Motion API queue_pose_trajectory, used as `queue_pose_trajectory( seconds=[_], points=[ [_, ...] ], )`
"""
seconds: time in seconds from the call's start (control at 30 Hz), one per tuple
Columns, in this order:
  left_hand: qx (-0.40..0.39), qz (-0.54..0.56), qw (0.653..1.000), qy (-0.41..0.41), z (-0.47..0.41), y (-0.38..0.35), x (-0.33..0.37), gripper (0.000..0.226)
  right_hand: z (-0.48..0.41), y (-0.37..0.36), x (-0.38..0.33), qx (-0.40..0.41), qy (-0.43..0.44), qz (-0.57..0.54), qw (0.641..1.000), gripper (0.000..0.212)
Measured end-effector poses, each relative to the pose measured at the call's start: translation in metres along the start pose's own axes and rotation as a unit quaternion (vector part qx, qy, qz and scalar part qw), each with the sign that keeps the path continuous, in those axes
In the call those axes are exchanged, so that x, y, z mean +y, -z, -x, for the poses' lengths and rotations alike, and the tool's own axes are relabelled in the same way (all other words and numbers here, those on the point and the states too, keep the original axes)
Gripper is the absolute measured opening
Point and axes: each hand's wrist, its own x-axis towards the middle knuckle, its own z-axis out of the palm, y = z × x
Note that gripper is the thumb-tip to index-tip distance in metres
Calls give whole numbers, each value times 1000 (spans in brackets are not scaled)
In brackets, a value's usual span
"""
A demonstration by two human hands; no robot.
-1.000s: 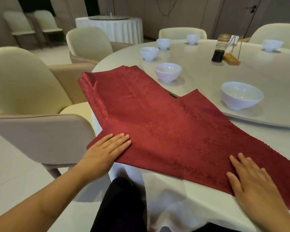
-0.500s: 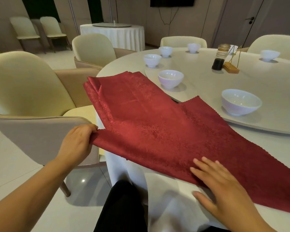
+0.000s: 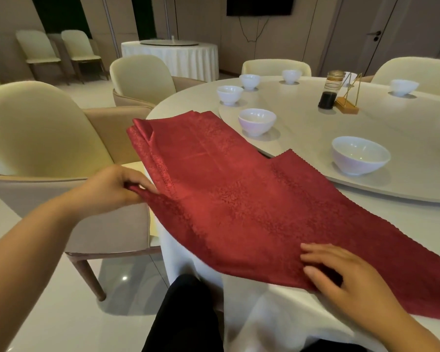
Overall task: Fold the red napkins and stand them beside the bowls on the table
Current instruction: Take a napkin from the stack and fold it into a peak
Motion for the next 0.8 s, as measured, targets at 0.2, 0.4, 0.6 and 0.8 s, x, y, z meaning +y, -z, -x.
queue_pose_trajectory(
  seconds=[0.2,0.4,0.6,0.8],
  points=[
    [-156,-50,986,18,-74,-34,54,49,-25,10,20,-77,-74,100,989,31],
    [-169,-40,984,32,-140,-92,77,28,-21,-4,34,-25,-65,136,988,19],
    [-78,1,993,87,-189,-138,85,60,-18,-9,40,-11,-65,102,993,34],
    [-10,87,991,105,-217,-166,86,77,-19,-11,49,20,-64,52,996,30]
  ],
)
